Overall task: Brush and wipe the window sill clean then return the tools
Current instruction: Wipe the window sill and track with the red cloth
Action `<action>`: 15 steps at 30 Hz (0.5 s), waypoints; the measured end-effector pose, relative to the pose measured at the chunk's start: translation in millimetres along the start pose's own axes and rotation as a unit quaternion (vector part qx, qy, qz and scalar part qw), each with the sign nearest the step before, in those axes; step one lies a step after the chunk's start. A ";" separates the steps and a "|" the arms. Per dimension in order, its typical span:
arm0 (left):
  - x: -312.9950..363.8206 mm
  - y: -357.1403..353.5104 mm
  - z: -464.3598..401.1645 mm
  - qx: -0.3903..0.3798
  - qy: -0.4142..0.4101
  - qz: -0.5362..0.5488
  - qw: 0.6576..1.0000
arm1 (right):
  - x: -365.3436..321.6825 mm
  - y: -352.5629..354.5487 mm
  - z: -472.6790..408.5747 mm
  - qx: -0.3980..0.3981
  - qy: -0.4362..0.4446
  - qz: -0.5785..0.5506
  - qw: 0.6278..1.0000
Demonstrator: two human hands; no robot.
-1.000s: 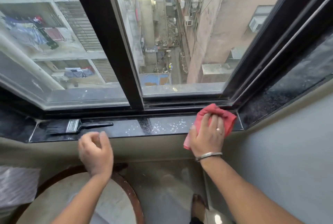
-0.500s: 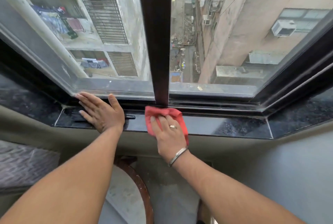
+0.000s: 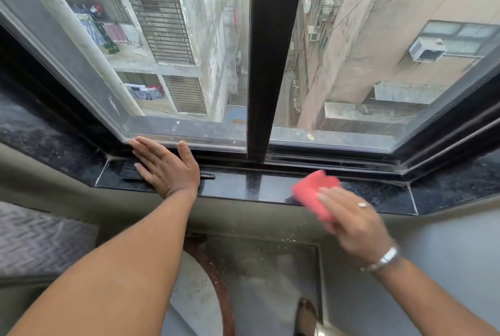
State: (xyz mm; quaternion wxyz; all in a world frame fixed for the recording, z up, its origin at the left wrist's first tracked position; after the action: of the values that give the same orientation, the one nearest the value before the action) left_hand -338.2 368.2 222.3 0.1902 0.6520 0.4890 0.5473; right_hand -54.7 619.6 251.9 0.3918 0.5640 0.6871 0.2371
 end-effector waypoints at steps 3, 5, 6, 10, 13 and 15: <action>-0.3 -1.6 1.1 0.006 -0.001 0.000 1.000 | 38.5 30.2 35.7 0.065 -0.141 0.143 0.977; -0.8 -2.7 1.0 0.012 -0.002 0.001 1.000 | 52.4 34.8 48.3 0.043 -0.239 0.211 0.947; -1.1 -3.3 1.1 0.014 -0.003 0.001 1.000 | 55.2 32.0 50.9 0.022 -0.284 0.222 0.932; -2.0 -4.5 1.7 0.022 -0.005 -0.003 1.000 | 52.7 13.2 47.2 -0.025 -0.355 0.224 0.907; 1.2 -4.1 2.7 0.019 -0.003 -0.017 1.000 | 30.6 -7.1 25.6 -0.052 -0.316 0.248 0.914; 2.5 -4.4 4.4 0.018 -0.008 -0.025 0.999 | 4.8 -28.1 4.7 -0.080 -0.267 0.231 0.932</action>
State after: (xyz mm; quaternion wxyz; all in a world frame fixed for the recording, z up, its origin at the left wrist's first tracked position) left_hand -336.3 373.6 218.7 0.1964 0.6470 0.5136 0.5283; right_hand -67.8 616.6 226.3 0.5391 0.7163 0.3868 0.2160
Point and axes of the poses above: each hand's wrist, its own z-axis away from the middle knuckle, its own y-axis out of the back of the hand, x = y × z, the point moved 1 cm from there along -z, towards the middle knuckle, and after that the axes turned 10 degrees about x, right-handed, at the moved point
